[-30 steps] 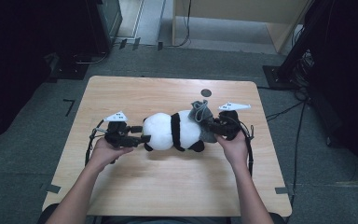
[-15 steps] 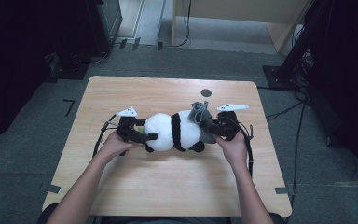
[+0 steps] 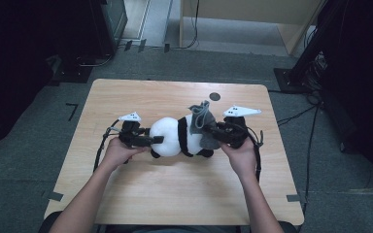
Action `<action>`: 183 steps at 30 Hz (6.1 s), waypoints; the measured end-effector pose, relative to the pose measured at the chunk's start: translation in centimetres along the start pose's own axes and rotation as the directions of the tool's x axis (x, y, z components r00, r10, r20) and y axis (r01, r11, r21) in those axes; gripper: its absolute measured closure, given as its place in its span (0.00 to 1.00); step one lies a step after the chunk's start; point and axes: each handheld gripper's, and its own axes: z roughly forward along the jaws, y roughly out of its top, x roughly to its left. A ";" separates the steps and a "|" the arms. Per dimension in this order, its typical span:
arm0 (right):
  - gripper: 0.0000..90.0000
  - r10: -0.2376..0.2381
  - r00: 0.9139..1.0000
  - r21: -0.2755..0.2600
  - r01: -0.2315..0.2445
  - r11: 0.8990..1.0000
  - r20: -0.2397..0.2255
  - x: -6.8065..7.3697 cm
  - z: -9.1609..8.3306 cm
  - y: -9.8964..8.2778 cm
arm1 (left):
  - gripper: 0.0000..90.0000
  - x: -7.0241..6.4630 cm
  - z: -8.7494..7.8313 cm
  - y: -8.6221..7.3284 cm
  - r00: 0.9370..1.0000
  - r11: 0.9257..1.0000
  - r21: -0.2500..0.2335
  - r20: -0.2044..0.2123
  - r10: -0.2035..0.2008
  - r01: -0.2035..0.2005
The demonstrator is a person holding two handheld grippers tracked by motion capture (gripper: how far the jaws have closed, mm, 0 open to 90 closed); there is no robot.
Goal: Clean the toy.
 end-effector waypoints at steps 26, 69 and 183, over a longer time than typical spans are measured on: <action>0.82 -0.191 0.972 0.150 0.211 0.966 -0.140 7.6 10.7 -6.7 | 0.44 -0.8 -0.3 0.0 0.999 0.999 0.042 -0.042 0.004 -0.002; 0.82 0.103 0.988 0.085 -0.113 0.990 0.112 -3.2 0.6 -6.5 | 0.43 -0.4 -0.2 0.5 1.000 0.998 0.057 -0.018 -0.013 0.014; 0.82 0.146 0.980 0.116 -0.162 0.980 0.135 -5.3 1.0 -6.7 | 0.43 -0.9 -0.1 0.0 0.997 0.997 0.050 -0.042 -0.061 0.063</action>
